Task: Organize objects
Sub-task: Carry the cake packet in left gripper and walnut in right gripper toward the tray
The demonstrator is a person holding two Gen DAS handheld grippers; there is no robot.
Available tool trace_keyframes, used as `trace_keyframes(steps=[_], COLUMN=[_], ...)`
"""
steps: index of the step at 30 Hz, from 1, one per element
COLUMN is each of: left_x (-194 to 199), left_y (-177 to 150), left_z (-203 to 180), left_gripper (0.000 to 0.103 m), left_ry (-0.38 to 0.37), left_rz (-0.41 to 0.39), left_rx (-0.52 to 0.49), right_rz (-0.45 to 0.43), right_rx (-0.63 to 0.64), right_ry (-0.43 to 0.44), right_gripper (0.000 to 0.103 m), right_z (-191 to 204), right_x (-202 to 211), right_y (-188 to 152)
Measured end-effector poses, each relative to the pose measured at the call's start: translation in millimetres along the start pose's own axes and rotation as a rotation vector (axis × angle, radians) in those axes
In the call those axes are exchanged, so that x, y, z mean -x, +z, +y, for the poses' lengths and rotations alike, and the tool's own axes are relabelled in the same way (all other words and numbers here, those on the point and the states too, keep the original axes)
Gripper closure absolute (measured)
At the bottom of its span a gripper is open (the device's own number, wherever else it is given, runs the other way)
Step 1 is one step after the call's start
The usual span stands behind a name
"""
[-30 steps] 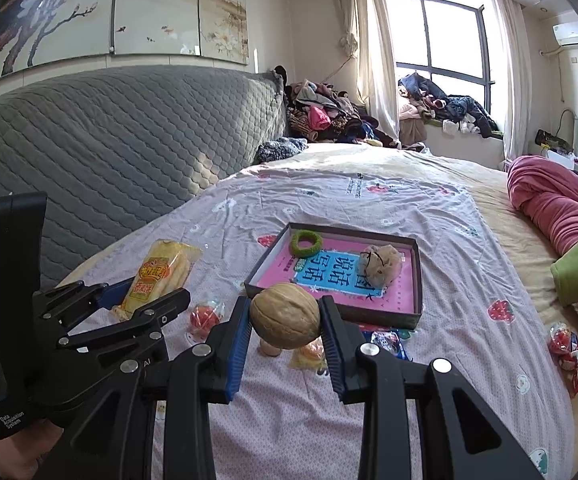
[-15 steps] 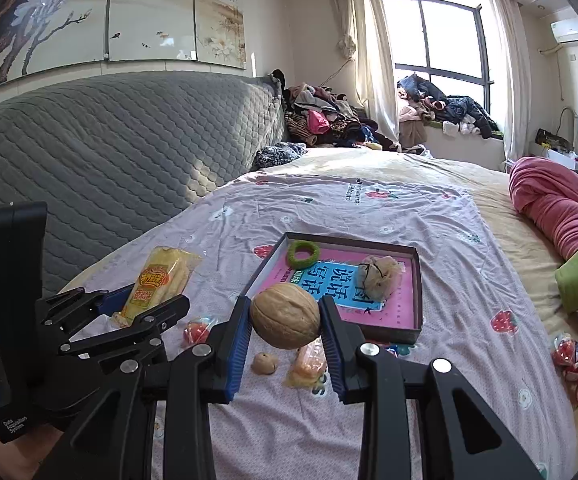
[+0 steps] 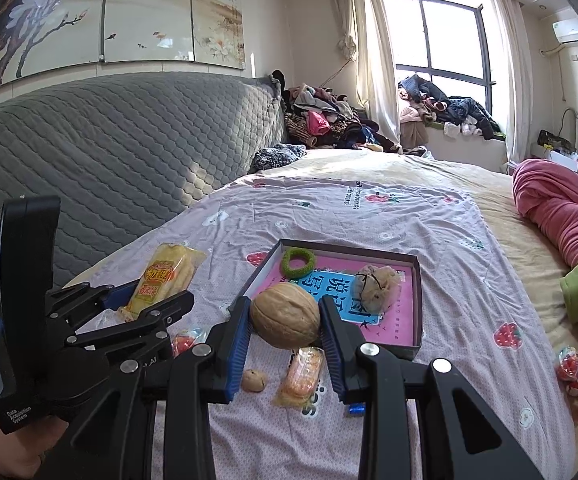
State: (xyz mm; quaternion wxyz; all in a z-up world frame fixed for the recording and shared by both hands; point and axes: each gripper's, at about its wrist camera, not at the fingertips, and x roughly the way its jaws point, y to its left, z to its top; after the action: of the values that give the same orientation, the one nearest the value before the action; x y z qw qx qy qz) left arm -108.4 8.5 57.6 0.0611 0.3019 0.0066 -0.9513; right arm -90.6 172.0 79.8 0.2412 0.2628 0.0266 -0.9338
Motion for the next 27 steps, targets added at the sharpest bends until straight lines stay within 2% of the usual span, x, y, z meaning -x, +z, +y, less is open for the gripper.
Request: trace_keyframes(steps=[11, 27], left_x=[-27.5, -77.6], left_y=[26.4, 50.4], left_z=[0.5, -9.3], left_gripper=[0.061, 0.061], left_ry=[0.006, -0.002], left_rz=[-0.007, 0.013], left_rx=[0.004, 0.002], right_rz=[-0.019, -0.028], right_rx=[0.011, 0.022], right_ry=[-0.020, -0.021], right_gripper=[0.068, 0.068], right_z=[-15.9, -27.8], right_x=[-13.0, -59.5], right_y=[20.4, 46.4])
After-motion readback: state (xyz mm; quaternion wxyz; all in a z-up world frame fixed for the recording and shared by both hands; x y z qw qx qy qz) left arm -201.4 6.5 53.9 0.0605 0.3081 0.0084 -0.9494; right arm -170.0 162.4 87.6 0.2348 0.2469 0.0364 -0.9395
